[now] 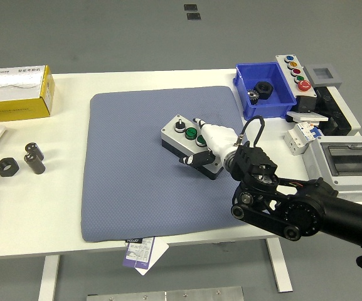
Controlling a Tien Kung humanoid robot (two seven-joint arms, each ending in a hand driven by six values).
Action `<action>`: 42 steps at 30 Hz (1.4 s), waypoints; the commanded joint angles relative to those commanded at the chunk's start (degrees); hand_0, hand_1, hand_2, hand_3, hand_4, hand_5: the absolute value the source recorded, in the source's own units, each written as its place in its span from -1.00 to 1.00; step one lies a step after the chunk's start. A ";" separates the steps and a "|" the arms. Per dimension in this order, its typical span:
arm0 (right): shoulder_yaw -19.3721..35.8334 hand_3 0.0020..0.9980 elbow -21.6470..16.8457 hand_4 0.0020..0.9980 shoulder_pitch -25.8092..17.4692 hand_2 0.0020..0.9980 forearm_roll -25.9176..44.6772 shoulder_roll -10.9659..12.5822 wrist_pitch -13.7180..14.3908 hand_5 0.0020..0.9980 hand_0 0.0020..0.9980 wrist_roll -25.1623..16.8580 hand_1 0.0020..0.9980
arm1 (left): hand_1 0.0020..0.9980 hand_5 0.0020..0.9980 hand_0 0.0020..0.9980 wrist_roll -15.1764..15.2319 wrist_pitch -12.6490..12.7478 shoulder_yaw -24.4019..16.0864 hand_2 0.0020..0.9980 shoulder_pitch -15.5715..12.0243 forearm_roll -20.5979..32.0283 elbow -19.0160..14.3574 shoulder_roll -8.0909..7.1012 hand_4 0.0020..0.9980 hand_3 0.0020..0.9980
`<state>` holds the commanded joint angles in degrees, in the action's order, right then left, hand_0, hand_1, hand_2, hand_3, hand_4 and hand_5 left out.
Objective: Pick up the button,place it on the desk,press the button,press the button
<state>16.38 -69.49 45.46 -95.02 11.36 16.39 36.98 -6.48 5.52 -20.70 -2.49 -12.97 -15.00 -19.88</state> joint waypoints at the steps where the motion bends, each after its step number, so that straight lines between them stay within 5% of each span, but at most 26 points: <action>1: -0.02 0.65 0.02 0.27 0.00 -0.02 -0.04 -0.01 0.05 -0.70 -0.56 0.00 -0.18 | 0.14 -0.55 0.28 0.00 0.00 0.00 0.28 0.00 -0.01 0.00 0.00 0.64 0.54; 3: -0.11 0.65 0.17 0.27 0.02 -0.02 -0.29 -0.05 0.38 -0.70 -0.56 0.00 -0.18 | 0.14 -0.55 0.28 0.01 0.01 0.00 0.28 0.03 -0.05 -0.02 0.02 0.64 0.54; 4: -0.17 0.17 0.31 -0.14 0.03 -0.21 -0.68 -0.10 0.74 -0.83 -0.65 0.00 -0.32 | 0.14 -0.55 0.28 0.02 0.01 -0.05 0.28 0.06 -0.13 -0.04 0.05 0.64 0.54; 9: -0.41 0.17 0.70 -0.14 0.06 -0.21 -2.09 -0.27 1.08 -0.83 -0.65 0.00 -0.32 | 0.14 -0.55 0.28 0.03 0.01 -0.22 0.28 0.11 -0.22 -0.08 0.07 0.64 0.54; 10: -0.44 -0.18 0.73 -0.21 0.07 -0.30 -2.38 -0.29 1.03 -0.94 -0.69 0.00 -0.36 | 0.14 -0.55 0.28 0.04 0.01 -0.26 0.28 0.11 -0.22 -0.08 0.06 0.65 0.54; 15: -0.20 -0.18 0.20 -0.21 0.18 -0.30 -4.14 -0.02 0.78 -0.94 -0.69 0.00 -0.36 | 0.14 -0.55 0.28 0.09 0.04 -0.43 0.28 0.13 -0.28 -0.07 0.09 0.65 0.54; 16: -0.07 -0.30 -0.12 -0.40 0.28 -0.32 -4.35 0.20 0.80 -1.00 -0.69 -0.33 -0.36 | 0.15 -0.55 0.28 0.10 0.05 -0.46 0.28 0.12 -0.29 -0.07 0.11 0.65 0.54; 23: 1.13 -0.26 -6.41 -0.32 2.69 -0.31 0.35 5.60 -0.51 -1.00 -0.65 -9.28 -0.33 | 0.15 -0.55 0.28 0.11 0.13 -0.31 0.28 0.04 -0.06 0.01 0.15 0.65 0.54; 27: 0.68 -0.26 -11.27 -0.32 4.68 -0.31 4.80 9.87 -3.69 -1.00 -0.65 -16.37 -0.33 | 0.15 -0.55 0.28 0.12 0.18 -0.30 0.28 0.09 -0.07 0.01 0.15 0.65 0.54; 30: -1.22 -0.21 -14.46 -0.21 6.21 -0.26 2.68 11.62 -3.58 -1.00 -0.62 -21.59 -0.29 | 0.16 -0.55 0.28 0.12 0.19 -0.19 0.28 0.11 0.01 0.02 0.15 0.65 0.54; 33: -4.66 -0.21 -13.19 -0.21 7.44 -0.26 -2.28 10.72 -1.56 -1.00 -0.62 -26.04 -0.29 | 0.16 -0.55 0.28 0.13 0.17 0.03 0.28 0.22 0.10 0.04 0.16 0.65 0.54; 34: -5.63 -0.09 -12.40 -0.04 7.60 -0.16 -3.55 10.28 -1.12 -1.00 -0.36 -27.17 -0.17 | 0.16 -0.55 0.28 0.14 0.17 0.01 0.28 0.26 0.05 0.03 0.17 0.65 0.54; 39: -10.44 -0.09 -6.81 -0.04 7.22 -0.16 -9.32 7.13 1.73 -1.00 -0.36 -31.83 -0.17 | 0.16 -0.55 0.28 0.16 0.17 0.01 0.28 0.37 -0.10 -0.01 0.25 0.65 0.54; 40: -10.84 0.05 -5.72 -0.11 7.04 -0.07 -9.62 6.68 2.04 -1.00 0.00 -32.24 -0.03 | 0.16 -0.55 0.28 0.15 0.17 0.05 0.28 0.36 -0.06 -0.01 0.28 0.65 0.54; 42: -10.96 0.05 -4.32 -0.11 6.73 -0.07 -9.30 6.17 2.12 -1.00 0.00 -32.62 -0.03 | 0.16 -0.55 0.28 0.13 0.17 0.14 0.28 0.31 0.03 0.00 0.31 0.65 0.54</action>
<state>5.43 -73.82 52.20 -104.32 17.53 18.51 4.36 -6.35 5.69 -20.57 -2.18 -12.95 -15.00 -19.57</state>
